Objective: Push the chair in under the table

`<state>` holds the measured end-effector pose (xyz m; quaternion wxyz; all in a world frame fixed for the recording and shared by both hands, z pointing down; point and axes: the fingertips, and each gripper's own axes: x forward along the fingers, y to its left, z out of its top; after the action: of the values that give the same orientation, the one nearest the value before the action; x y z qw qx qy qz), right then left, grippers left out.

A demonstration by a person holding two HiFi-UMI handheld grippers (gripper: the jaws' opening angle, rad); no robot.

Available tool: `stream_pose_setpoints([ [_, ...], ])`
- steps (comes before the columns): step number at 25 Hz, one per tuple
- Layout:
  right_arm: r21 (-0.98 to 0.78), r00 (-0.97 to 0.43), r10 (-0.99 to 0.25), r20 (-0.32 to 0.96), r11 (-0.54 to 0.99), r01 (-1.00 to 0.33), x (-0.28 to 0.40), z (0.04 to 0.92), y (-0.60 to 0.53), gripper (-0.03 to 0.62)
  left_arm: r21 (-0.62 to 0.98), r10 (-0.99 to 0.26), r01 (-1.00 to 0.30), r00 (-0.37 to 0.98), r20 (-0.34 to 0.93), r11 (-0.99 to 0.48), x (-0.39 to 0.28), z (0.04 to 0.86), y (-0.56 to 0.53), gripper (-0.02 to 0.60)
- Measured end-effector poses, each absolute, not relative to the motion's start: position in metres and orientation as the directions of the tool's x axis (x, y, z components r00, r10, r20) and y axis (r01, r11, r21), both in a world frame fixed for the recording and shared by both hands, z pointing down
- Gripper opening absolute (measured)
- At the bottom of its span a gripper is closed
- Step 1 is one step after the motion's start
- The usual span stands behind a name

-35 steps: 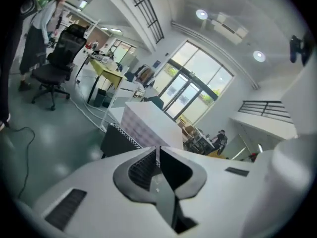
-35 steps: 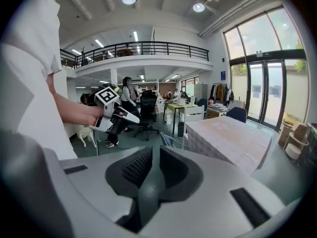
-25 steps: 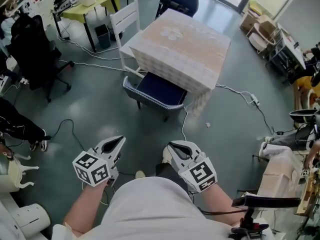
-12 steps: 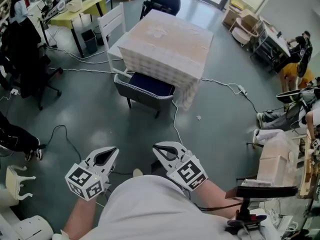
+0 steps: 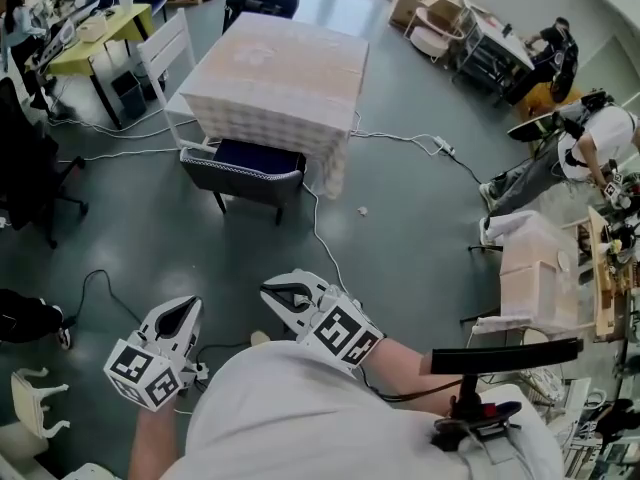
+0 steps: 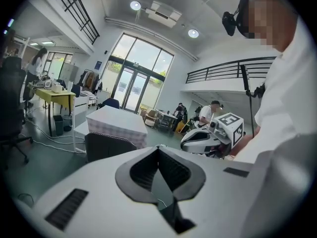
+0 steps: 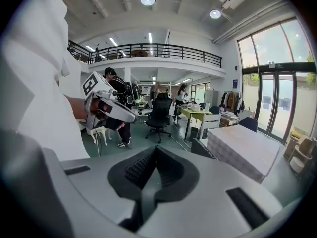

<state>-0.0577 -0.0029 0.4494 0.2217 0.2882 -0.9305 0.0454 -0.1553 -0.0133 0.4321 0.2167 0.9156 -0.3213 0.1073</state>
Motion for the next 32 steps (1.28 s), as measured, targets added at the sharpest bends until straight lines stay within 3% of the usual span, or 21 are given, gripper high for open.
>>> stream_pose_setpoints([
  [32,0.037,-0.713,-0.513,0.479,0.823,-0.567,-0.023,0.464,-0.036,0.014,0.395,-0.518,-0.645,0.763,0.387,-0.654,-0.124,0.477,-0.059,0.011],
])
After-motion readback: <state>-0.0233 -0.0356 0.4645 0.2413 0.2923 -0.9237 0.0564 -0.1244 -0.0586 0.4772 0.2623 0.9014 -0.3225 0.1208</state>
